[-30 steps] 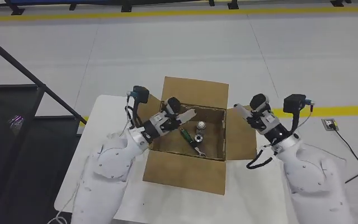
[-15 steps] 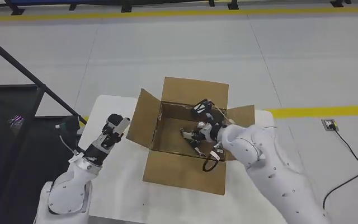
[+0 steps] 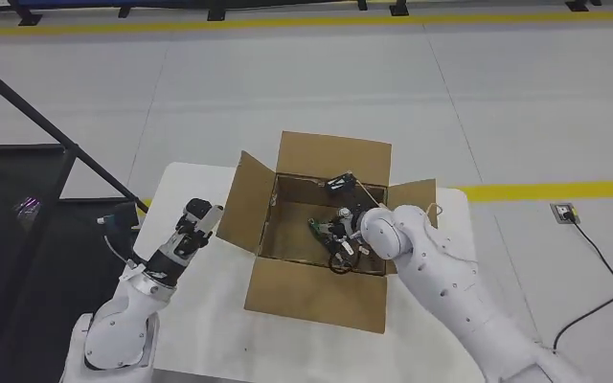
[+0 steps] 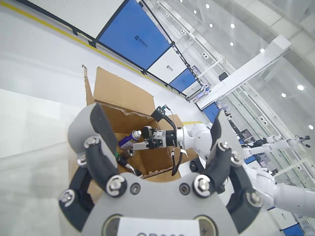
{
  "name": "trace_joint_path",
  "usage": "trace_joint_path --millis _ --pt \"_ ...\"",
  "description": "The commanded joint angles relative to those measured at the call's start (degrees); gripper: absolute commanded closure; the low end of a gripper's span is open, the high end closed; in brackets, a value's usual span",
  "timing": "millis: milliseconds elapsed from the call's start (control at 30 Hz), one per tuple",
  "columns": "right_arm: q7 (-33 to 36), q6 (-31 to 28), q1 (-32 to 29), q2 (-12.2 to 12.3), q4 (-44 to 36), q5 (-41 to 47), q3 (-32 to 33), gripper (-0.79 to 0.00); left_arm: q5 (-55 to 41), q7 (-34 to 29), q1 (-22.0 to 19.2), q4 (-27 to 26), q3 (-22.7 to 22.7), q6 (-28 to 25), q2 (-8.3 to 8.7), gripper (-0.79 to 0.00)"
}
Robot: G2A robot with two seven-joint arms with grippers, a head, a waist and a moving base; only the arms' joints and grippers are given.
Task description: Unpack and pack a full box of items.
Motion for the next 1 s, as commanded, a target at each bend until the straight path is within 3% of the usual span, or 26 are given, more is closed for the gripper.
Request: trace_joint_path --millis 0,67,100,133,167,400,533,733,967 --pt "-1.38 0.68 0.82 -0.72 2.44 -0.01 -0.71 -0.785 0.00 0.00 0.00 0.00 0.00 0.00 0.00 -0.785" --pt "-2.52 0.54 1.43 -1.30 4.31 0.26 -1.14 -0.745 0.00 0.00 0.00 0.00 0.00 0.00 0.00 -0.785" --pt "-3.16 0.58 1.69 -1.57 5.14 0.22 -1.36 -0.662 0.00 0.00 0.00 0.00 0.00 0.00 0.00 -0.785" --pt "-3.60 0.44 1.84 -1.85 5.85 0.60 -1.48 -0.431 0.00 0.00 0.00 0.00 0.00 0.00 0.00 -0.785" --pt "-3.97 0.22 2.04 -2.10 6.57 0.86 -1.60 -0.376 0.00 0.00 0.00 0.00 0.00 0.00 0.00 -0.785" --pt "-5.76 0.49 3.24 -3.53 10.40 0.52 -2.38 -0.231 0.00 0.00 0.00 0.00 0.00 0.00 0.00 -0.785" --pt "-6.55 1.71 3.60 -3.86 10.71 -1.23 -2.39 0.000 0.00 0.00 0.00 0.00 0.00 0.00 0.00 -0.785" --pt "-4.68 0.63 2.01 -2.53 2.88 -2.71 0.83 0.000 0.00 0.00 0.00 0.00 0.00 0.00 0.00 -0.785" --pt "1.17 3.17 -7.40 1.75 -20.10 -10.42 10.04 0.000 0.00 0.00 0.00 0.00 0.00 0.00 0.00 -0.785"
